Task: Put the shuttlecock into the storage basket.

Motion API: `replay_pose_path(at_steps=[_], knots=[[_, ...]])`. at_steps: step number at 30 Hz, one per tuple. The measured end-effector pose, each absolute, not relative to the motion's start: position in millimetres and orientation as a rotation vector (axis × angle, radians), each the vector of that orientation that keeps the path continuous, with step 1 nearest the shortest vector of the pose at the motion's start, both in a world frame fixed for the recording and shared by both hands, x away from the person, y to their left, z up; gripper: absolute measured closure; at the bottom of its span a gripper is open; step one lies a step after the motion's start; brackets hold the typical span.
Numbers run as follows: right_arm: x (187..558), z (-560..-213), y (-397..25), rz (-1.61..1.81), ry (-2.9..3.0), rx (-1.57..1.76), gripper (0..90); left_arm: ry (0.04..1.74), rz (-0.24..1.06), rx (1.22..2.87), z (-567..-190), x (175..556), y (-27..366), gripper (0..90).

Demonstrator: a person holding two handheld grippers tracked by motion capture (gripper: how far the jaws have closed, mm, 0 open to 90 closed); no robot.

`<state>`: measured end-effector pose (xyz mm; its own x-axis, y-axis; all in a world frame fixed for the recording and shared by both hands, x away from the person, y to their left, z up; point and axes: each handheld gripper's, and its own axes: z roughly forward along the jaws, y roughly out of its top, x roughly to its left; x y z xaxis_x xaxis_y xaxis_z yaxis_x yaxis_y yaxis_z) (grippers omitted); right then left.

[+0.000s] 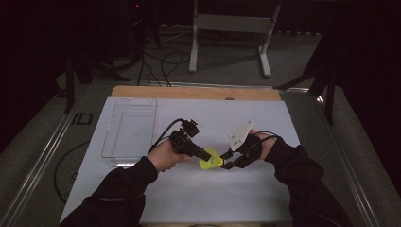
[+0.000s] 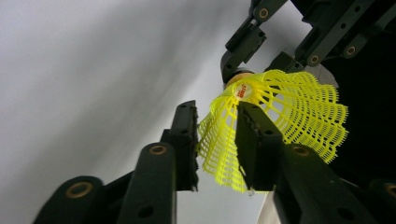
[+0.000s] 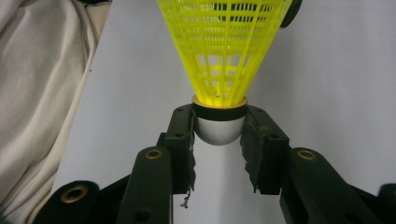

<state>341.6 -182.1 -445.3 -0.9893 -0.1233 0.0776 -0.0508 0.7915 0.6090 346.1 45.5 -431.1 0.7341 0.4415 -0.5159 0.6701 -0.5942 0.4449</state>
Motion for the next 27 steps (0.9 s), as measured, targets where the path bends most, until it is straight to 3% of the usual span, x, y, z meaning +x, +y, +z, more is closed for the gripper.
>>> replay_pose_path(at_steps=[10, 27], knots=[[341.8, -446.1, -182.5, -0.959, -2.873, 0.145, 65.5, 0.812, -0.496, 2.312, -432.8, 348.5, 44.3, 89.0], [338.7, -444.9, -181.2, -0.974, -2.880, 0.156, 64.2, 0.770, -0.544, 2.320, -424.6, 351.1, 45.0, 90.0]])
